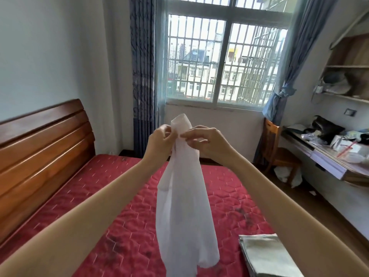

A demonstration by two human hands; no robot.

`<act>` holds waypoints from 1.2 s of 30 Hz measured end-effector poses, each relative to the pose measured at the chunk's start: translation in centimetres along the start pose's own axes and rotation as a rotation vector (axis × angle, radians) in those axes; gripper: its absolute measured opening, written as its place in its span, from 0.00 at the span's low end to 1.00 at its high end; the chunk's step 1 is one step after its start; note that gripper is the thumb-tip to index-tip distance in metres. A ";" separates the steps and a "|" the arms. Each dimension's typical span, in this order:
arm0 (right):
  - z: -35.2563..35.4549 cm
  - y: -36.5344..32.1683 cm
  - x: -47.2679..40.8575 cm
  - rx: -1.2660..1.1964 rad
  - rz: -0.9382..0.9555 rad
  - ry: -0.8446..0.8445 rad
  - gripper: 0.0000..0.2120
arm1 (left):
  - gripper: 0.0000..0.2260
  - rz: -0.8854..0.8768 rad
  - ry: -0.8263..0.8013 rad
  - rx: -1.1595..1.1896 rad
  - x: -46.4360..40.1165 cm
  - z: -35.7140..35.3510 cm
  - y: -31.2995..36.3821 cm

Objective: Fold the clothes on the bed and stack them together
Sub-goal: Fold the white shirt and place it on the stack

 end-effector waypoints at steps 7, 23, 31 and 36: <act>-0.1 0.0 -3.3 0.126 0.004 -0.233 0.28 | 0.07 -0.209 -0.079 -0.224 2.1 -0.4 0.8; 0.3 0.3 -6.8 -0.111 -0.005 0.072 0.08 | 0.25 -0.049 -0.409 0.036 -0.9 3.7 -6.5; 2.6 1.9 -6.5 0.044 -0.061 0.146 0.06 | 0.14 0.010 -0.310 -0.215 0.9 4.4 -15.7; 4.8 2.2 -5.9 0.122 -0.122 0.253 0.09 | 0.06 -0.190 0.166 -0.322 2.0 6.7 -12.7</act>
Point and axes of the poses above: each hand's wrist, its own x-axis away from the middle knuckle, its own z-axis out of the back of the hand, y = z × x, the point moved 9 cm from there along -x, towards the middle knuckle, and after that the axes turned 10 degrees about z, right-handed, at the moved point
